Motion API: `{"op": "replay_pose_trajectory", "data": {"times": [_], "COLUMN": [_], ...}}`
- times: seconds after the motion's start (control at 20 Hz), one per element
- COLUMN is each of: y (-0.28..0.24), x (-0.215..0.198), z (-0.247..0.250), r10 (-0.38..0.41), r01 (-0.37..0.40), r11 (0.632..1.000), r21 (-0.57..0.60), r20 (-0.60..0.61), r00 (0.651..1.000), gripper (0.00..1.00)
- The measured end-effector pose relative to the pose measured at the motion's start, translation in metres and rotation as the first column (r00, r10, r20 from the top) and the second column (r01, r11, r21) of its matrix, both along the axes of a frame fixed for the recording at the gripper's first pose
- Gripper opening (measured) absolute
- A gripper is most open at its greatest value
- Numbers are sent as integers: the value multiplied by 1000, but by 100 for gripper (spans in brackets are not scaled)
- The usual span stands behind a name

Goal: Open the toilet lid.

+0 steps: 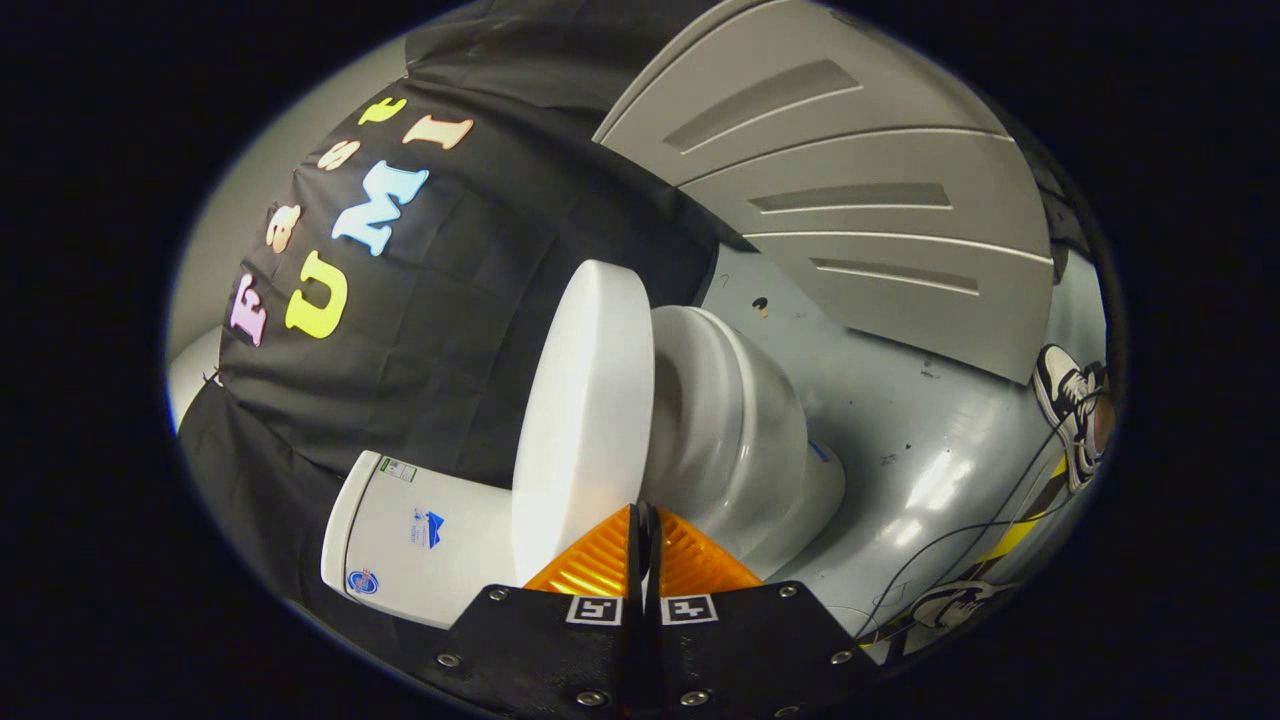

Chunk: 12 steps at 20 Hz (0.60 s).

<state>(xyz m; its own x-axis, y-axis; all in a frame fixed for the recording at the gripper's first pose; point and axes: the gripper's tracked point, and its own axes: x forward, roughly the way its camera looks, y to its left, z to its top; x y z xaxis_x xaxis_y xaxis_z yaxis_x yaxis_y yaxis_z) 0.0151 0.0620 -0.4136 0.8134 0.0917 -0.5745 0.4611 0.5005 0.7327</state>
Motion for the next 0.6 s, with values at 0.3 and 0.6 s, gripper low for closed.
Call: {"op": "replay_pose_trajectory", "data": {"times": [0.3, 0.6], "y": [11, 28], "x": [7, 18], "z": [36, 81], "r10": [59, 143], "r01": [-55, -128], "r11": [993, 956], "r21": [-107, -264], "r20": [26, 39], "r00": [998, 989], "gripper": [0, 0]}}
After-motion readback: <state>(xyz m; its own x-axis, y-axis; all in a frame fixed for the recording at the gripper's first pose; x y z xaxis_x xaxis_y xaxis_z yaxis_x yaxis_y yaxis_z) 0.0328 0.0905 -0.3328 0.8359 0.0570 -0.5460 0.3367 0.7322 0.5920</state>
